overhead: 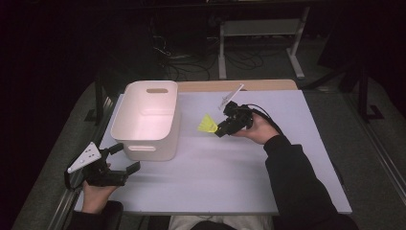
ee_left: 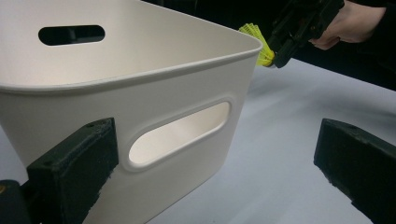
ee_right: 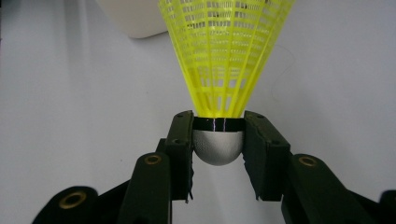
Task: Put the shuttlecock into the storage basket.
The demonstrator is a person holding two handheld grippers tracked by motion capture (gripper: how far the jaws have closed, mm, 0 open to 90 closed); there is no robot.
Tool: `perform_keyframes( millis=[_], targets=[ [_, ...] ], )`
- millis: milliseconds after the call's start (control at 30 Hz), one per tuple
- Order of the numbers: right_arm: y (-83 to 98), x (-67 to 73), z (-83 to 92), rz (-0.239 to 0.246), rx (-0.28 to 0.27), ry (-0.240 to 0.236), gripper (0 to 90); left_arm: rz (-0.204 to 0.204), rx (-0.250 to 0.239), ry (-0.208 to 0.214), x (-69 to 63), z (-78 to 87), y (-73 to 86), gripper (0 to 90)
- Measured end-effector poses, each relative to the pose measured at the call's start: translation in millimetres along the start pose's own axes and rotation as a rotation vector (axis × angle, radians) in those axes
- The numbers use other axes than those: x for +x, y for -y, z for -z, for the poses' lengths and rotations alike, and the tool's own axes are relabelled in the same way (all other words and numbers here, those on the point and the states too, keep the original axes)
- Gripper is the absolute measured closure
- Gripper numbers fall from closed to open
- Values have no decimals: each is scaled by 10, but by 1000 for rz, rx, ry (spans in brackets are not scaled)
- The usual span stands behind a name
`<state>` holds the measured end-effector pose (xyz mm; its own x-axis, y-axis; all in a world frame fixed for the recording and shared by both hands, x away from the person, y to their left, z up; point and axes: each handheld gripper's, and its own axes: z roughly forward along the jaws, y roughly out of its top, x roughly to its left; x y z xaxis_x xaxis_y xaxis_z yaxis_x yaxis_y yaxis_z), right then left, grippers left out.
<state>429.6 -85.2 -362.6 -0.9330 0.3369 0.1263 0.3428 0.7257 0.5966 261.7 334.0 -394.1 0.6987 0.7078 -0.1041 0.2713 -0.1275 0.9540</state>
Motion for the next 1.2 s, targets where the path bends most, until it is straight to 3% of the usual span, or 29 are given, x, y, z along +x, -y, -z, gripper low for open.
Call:
perform_keyframes(
  millis=[600,1200],
  targets=[
    [-233,96,168,43,-18,7,630,1,1,1,-1,-3,1,0],
    [-532,206,228,93,-44,-3,630,0,3,6,0,-4,0,0]
  ],
)
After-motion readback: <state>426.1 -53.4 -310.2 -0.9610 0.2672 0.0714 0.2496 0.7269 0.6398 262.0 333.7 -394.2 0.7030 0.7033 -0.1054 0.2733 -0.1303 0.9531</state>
